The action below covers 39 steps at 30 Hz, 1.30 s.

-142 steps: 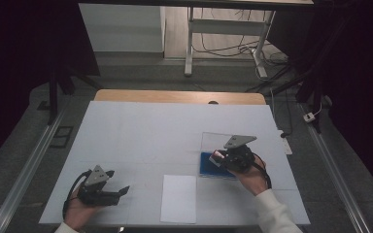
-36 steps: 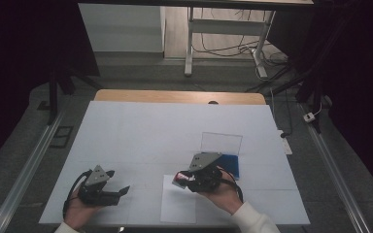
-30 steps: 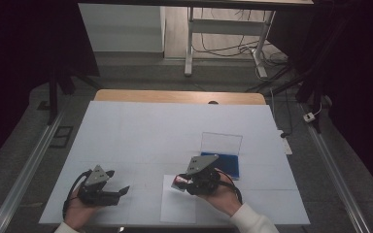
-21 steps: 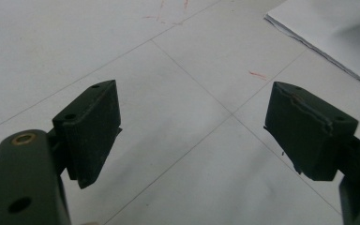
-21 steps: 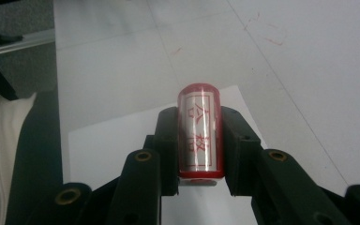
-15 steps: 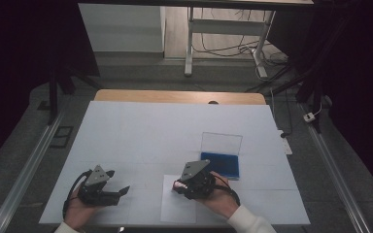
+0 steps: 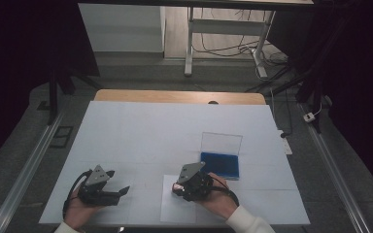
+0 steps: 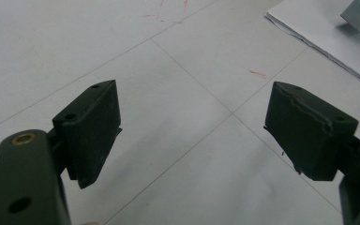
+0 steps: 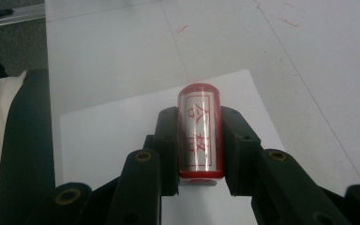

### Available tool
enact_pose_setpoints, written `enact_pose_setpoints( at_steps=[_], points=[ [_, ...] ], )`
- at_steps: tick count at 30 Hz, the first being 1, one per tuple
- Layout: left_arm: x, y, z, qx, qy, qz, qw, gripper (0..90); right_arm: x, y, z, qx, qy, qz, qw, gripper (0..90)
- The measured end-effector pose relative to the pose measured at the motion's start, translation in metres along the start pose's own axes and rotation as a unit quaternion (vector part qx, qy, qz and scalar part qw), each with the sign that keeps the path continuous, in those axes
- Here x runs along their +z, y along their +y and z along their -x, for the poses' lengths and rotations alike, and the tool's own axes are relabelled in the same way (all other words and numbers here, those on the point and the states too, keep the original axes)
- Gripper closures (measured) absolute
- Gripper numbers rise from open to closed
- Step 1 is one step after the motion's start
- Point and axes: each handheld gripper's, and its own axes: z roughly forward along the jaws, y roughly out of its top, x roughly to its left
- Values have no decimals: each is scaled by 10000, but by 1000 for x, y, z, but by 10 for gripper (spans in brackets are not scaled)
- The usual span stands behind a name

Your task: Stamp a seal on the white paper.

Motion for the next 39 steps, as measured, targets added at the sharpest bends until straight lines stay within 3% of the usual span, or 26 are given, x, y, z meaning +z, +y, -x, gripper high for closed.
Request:
enact_pose_setpoints(
  at_steps=[28,39],
  points=[
    [0,0,0,4,3,-15,10000,186,7,-2,1,-89,23,-175,9998,701],
    [0,0,1,-6,22,-11,10000,186,8,-2,2,83,31,-235,9997,705]
  ],
)
